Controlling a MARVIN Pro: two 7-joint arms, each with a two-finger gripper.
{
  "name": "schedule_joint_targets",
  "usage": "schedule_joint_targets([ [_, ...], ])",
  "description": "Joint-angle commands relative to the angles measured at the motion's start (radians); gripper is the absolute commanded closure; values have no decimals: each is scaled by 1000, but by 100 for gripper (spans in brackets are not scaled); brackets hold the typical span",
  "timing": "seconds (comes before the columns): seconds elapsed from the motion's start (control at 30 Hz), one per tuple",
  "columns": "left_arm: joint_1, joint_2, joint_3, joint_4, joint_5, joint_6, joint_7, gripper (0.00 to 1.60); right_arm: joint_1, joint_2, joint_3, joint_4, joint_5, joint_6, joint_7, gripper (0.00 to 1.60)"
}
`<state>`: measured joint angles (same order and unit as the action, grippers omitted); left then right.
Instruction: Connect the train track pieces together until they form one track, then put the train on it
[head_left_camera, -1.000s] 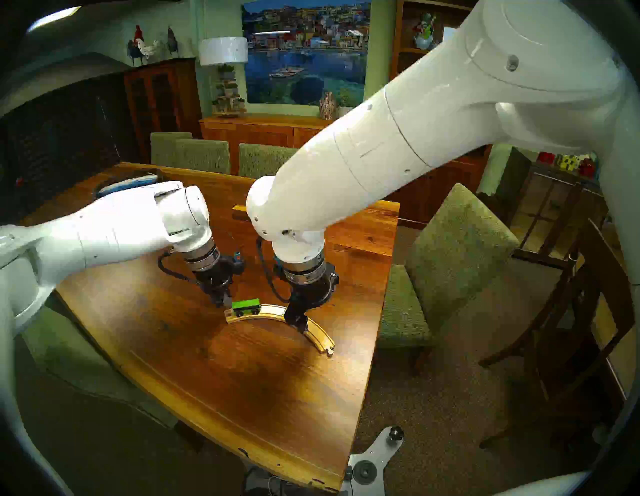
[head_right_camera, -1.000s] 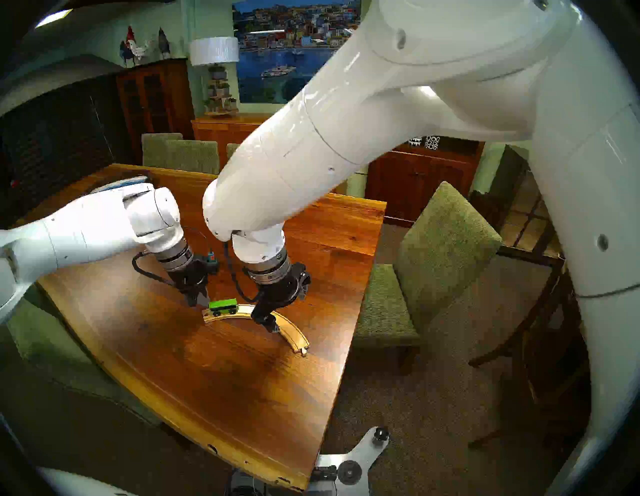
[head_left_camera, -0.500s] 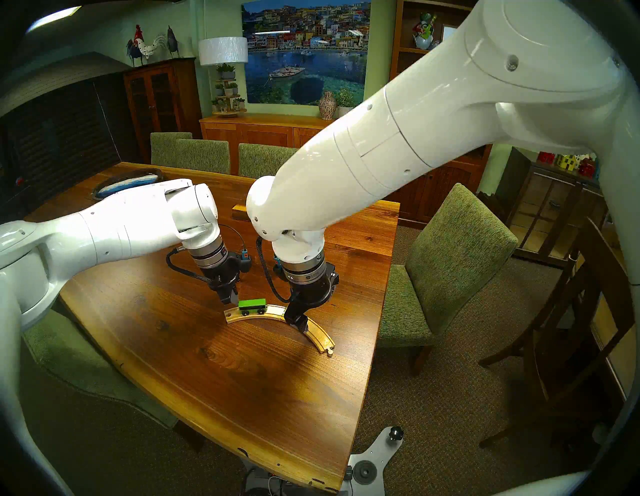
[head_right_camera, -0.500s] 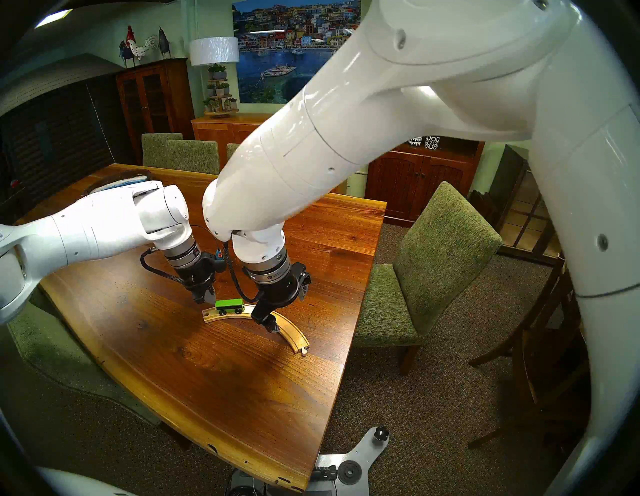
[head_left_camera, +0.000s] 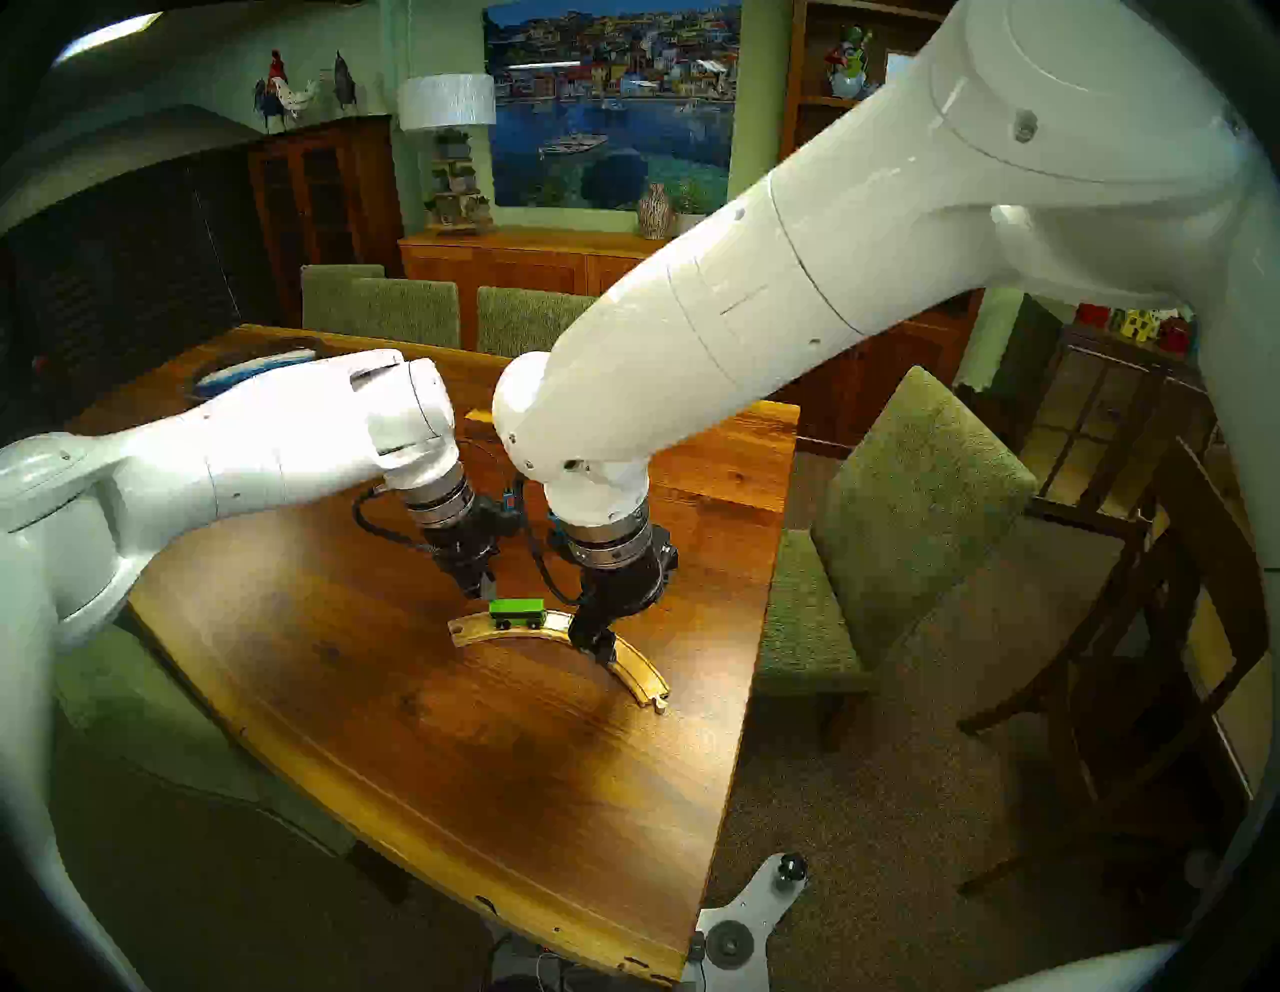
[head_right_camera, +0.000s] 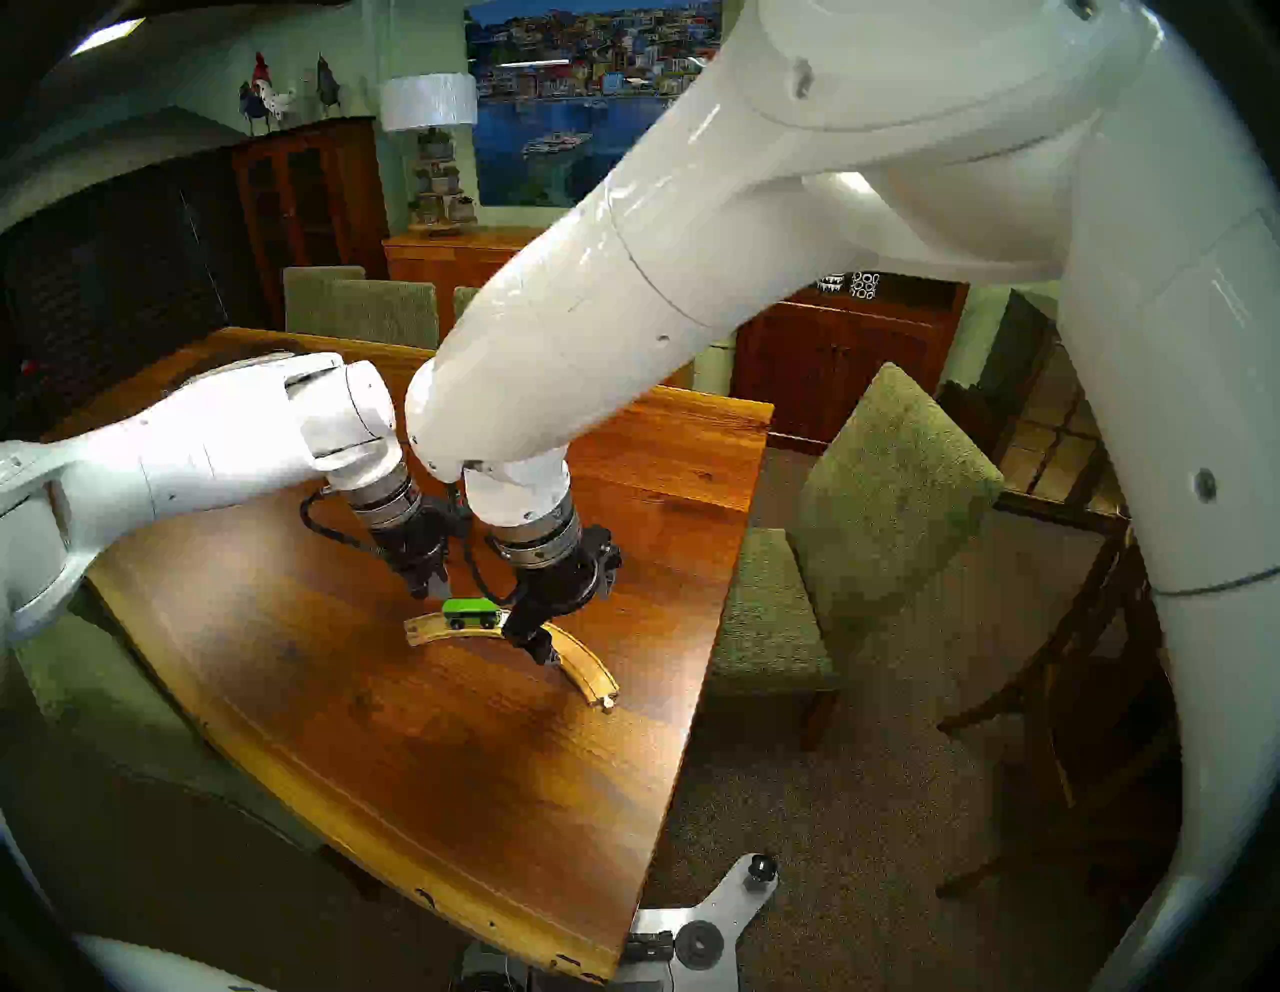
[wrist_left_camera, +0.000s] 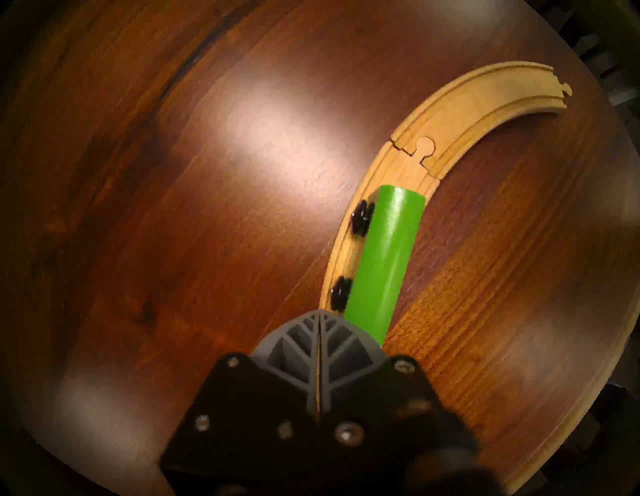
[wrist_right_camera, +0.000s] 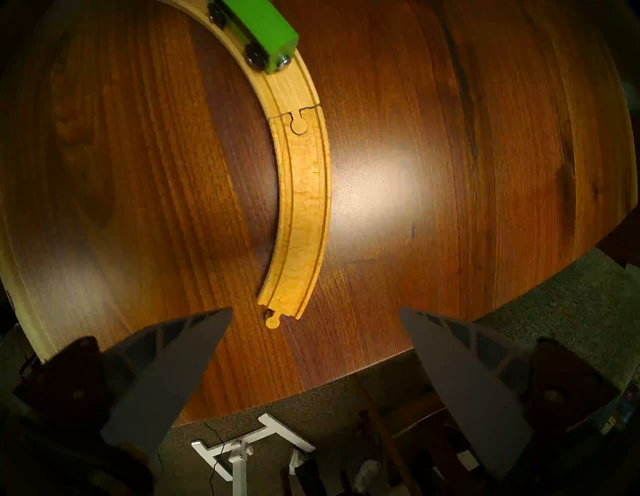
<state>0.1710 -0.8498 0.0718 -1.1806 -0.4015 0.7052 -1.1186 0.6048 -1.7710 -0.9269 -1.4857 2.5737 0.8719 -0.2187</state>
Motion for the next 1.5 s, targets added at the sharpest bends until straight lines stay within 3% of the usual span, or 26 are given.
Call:
schedule_joint_targets([
  [0.0,-24,-42,-23,4,-11,-5,-6,160,23,13,4,9,-1,0,0,0],
  [0.33,-18,-57,-26,-5,-22,-1,-8,160,23,13,4,9,-1,0,0,0],
  [0.67,-33,-33,-38,-6,-18,3,6,160,23,13,4,9,-1,0,-1,0],
  [0.97,-55,24,-54,-10,-21,-1,4,160,22,12,4,10,-1,0,-1,0],
  [1.47,-54,133,-37,-154,-26,-19,-52,160,23,13,5,9,-1,0,-1,0],
])
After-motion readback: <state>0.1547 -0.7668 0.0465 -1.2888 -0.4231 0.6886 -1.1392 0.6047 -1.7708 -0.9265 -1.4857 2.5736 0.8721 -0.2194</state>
